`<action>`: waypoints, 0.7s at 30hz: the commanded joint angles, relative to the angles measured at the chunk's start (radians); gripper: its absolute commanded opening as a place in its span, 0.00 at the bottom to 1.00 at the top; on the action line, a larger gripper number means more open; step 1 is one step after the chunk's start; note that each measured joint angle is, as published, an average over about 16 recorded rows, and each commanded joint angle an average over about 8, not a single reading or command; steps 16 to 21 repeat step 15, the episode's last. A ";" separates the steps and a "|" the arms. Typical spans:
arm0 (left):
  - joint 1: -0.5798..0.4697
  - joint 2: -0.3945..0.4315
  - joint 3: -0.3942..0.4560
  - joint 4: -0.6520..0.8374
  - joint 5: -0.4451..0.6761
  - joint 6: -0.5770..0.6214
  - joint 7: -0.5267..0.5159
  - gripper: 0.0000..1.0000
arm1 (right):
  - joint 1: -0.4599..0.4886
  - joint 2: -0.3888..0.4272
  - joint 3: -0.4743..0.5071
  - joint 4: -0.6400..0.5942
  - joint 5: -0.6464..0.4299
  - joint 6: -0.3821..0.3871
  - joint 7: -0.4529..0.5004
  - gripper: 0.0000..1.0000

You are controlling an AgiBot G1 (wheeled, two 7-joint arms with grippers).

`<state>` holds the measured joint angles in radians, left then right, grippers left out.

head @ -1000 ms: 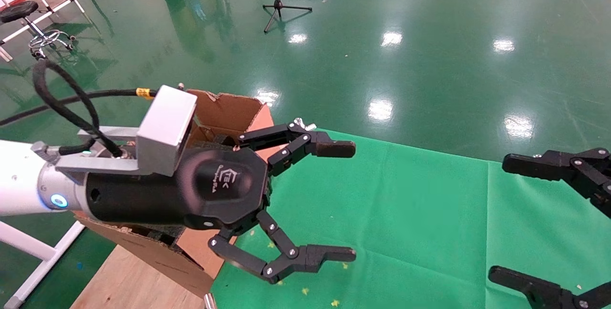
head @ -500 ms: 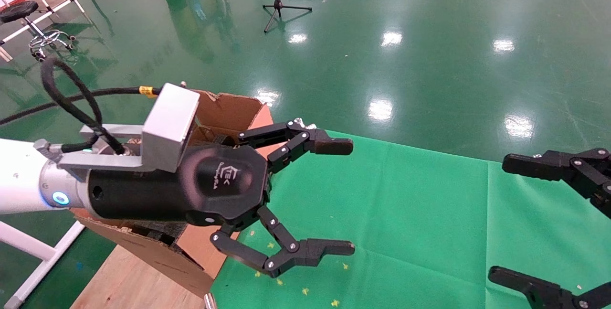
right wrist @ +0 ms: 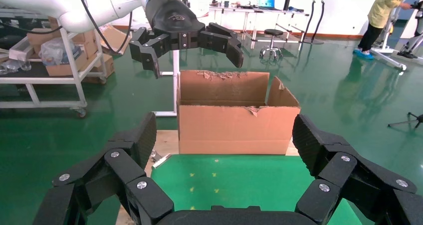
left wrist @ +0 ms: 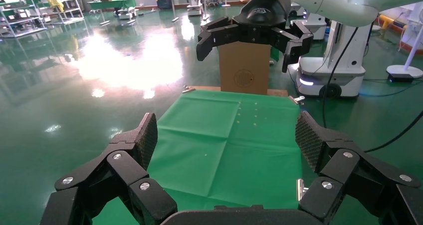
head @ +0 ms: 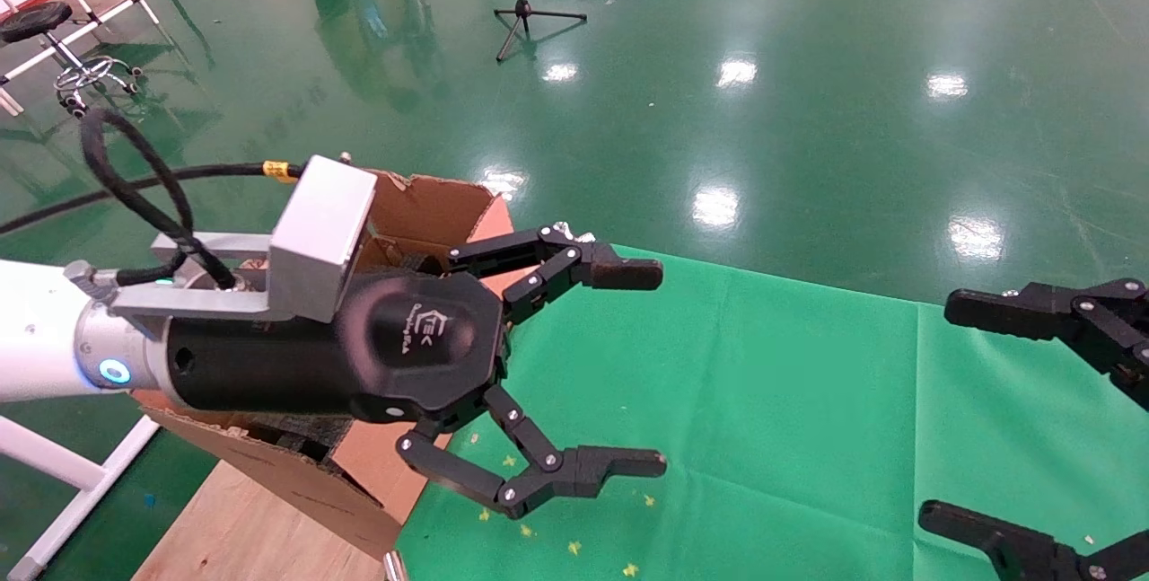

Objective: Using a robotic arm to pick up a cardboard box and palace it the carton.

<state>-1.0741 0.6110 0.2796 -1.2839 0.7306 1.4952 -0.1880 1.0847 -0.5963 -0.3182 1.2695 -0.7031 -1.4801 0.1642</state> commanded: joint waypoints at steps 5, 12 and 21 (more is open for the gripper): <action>0.000 0.000 0.000 0.000 0.000 0.000 0.000 1.00 | 0.000 0.000 0.000 0.000 0.000 0.000 0.000 1.00; -0.001 0.000 0.001 0.001 0.001 -0.001 -0.001 1.00 | 0.000 0.000 0.000 0.000 0.000 0.000 0.000 1.00; -0.001 0.000 0.001 0.001 0.001 -0.001 -0.001 1.00 | 0.000 0.000 0.000 0.000 0.000 0.000 0.000 1.00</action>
